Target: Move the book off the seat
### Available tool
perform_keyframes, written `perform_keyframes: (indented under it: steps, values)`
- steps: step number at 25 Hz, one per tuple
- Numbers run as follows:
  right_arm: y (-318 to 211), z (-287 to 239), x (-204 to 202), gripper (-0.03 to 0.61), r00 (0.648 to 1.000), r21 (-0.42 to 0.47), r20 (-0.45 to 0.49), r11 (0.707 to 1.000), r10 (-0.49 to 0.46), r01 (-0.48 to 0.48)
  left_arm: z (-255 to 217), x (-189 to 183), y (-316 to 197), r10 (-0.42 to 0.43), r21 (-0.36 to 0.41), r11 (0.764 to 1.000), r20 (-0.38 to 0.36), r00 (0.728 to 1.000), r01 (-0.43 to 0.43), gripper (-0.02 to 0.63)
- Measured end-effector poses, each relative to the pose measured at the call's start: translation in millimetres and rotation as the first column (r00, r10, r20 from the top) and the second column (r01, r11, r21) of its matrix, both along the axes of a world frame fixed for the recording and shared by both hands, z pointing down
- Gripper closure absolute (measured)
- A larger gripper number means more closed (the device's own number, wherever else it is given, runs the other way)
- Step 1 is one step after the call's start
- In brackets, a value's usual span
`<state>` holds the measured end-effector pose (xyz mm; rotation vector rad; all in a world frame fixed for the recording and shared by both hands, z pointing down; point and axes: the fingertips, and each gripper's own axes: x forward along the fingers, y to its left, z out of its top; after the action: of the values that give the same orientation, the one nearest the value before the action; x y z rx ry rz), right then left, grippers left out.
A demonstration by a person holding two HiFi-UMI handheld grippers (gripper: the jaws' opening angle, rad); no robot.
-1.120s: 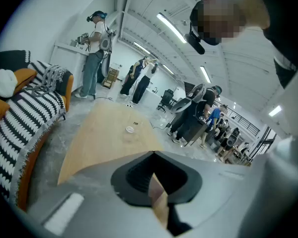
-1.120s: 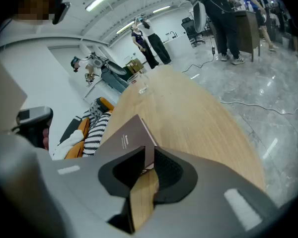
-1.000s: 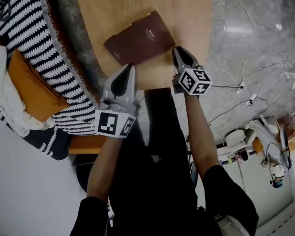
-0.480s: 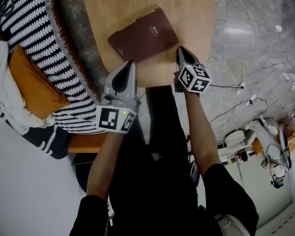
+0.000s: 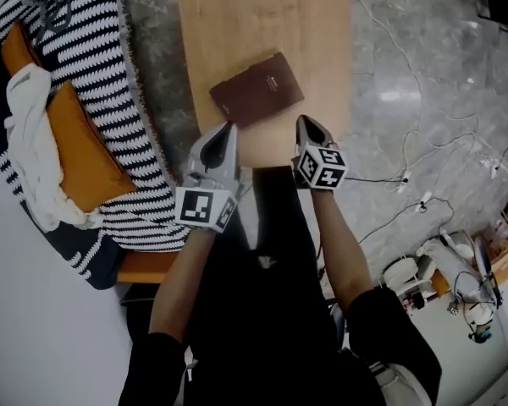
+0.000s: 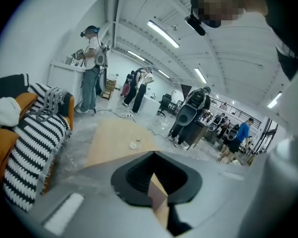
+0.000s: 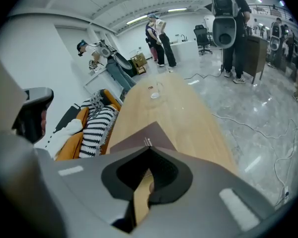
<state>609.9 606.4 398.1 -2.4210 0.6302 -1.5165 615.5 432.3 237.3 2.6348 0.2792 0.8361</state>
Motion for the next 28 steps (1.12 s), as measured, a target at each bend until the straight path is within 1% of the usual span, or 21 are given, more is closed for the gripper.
perform_keyframes:
  steps: [4,8,12,19,24,28]
  values:
    - [-11,-56,25,0.569,0.996,0.019,-0.094,1.0,-0.005,0.007,-35,9,-6,-0.007,0.018,1.0,-0.05,0.999,0.008,0.609]
    - [-22,-117,32,0.569,0.986,0.048,-0.165,0.999,0.0,0.008,-70,-1,-11,0.007,0.033,0.999,-0.079,0.997,-0.004,0.609]
    - [-36,-183,37,0.569,0.969,0.082,-0.248,0.996,-0.013,0.035,-113,-10,-15,0.019,0.034,0.999,-0.115,0.993,-0.015,0.609]
    - [-56,-275,28,0.569,0.927,0.118,-0.373,0.99,-0.03,0.079,-184,-27,-11,0.058,0.06,0.997,-0.199,0.978,-0.047,0.609]
    - [-56,-330,29,0.569,0.893,0.147,-0.449,0.985,-0.014,0.09,-219,-32,-9,0.041,0.063,0.998,-0.246,0.968,-0.027,0.609]
    - [-58,-360,18,0.569,0.868,0.161,-0.496,0.981,-0.013,0.107,-236,-44,-13,0.032,0.066,0.998,-0.271,0.962,-0.015,0.609]
